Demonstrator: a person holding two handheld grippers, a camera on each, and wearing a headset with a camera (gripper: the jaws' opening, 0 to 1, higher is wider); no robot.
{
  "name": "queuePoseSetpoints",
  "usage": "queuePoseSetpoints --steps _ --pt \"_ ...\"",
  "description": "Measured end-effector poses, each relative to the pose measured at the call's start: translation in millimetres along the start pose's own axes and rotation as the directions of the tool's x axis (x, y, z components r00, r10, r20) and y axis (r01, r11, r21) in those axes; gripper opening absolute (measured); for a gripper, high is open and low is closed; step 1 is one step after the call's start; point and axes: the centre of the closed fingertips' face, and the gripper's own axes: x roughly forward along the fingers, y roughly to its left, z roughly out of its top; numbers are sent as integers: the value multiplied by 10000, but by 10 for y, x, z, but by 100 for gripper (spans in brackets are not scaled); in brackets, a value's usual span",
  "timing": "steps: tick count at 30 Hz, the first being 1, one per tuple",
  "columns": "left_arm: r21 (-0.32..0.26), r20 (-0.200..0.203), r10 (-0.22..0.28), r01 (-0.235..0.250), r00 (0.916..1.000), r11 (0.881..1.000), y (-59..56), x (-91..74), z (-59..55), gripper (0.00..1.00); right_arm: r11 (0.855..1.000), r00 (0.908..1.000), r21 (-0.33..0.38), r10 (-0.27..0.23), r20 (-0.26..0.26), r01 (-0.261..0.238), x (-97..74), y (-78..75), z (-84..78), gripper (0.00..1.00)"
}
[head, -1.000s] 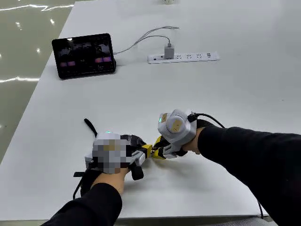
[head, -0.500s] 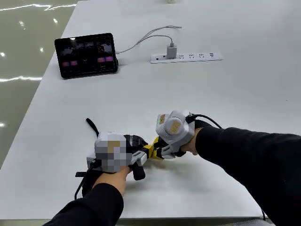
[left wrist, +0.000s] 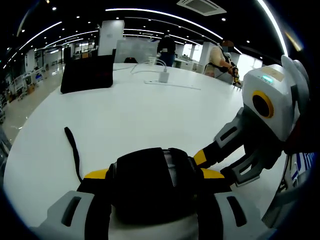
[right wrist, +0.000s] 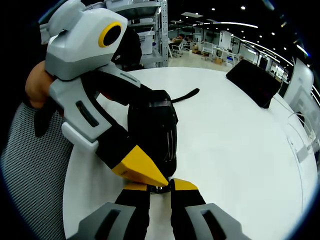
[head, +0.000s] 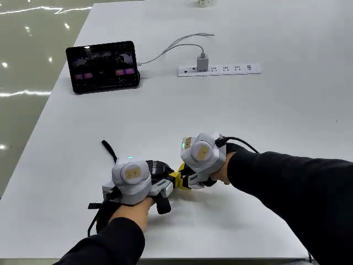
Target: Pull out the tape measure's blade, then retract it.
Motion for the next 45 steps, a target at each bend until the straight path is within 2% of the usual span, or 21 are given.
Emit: queuePoseSetpoints --steps 3,9,18,22,26,29,30,32,33,34,35,36,37,39,40,42,45 --pt "74 -85 8 -8 10000 10000 -2 3 2 66 9998 9998 -114 -132 -142 130 1 6 6 12" --pt "90 -334 -7 10 9994 10000 4 14 -7 66 9993 9993 -43 -361 -35 361 -13 -5 1 14" --pt "293 -372 -224 235 9991 9993 3 -8 -26 65 9985 9987 224 -501 -123 503 -23 0 -4 13" --pt "53 -456 -408 411 9981 9991 23 -13 -51 66 9974 9981 396 -604 -79 607 -64 -14 -14 14" --pt "-42 -447 -505 504 9977 9987 57 -42 -48 71 9953 9972 636 -742 75 736 -162 -19 -3 15" --pt "245 -337 -367 375 9988 9990 123 -81 -35 83 9919 9957 916 -898 213 875 -250 -23 -23 15" --pt "241 -342 -346 354 9988 9991 139 -88 -42 89 9907 9951 980 -965 203 941 -272 -28 -39 15" --pt "28 -448 -373 375 9983 9993 177 -107 -69 95 9882 9936 1097 -1102 243 1069 -332 -36 -77 15" --pt "-28 -473 -510 509 9976 9987 168 -108 -76 99 9861 9923 1188 -1202 292 1160 -365 -38 -94 15" --pt "97 -265 -985 988 9948 9951 107 -121 -44 99 9816 9900 1403 -1358 388 1292 -415 -44 -113 15" --pt "234 14 -1272 1271 9919 9916 62 -134 3 99 9782 9883 1569 -1450 479 1359 -453 -43 -133 16" --pt "396 125 -1428 1422 9897 9890 30 -160 28 99 9755 9871 1700 -1507 538 1396 -494 -36 -158 16" --pt "706 -38 -1489 1488 9888 9863 22 -189 24 99 9729 9860 1810 -1568 571 1442 -550 -25 -198 16" --pt "693 -399 -1440 1465 9888 9868 23 -216 0 99 9663 9826 2012 -1758 607 1604 -652 -10 -277 16" --pt "674 -417 -1508 1533 9877 9859 22 -217 7 99 9627 9814 2139 -1824 599 1659 -688 -5 -307 17" --pt "281 -241 -1931 1937 9809 9807 -6 -233 45 99 9534 9775 2448 -1988 700 1764 -778 10 -370 17" --pt "361 -357 -2114 2126 9768 9765 2 -261 48 99 9453 9733 2631 -2184 710 1929 -888 29 -462 19"
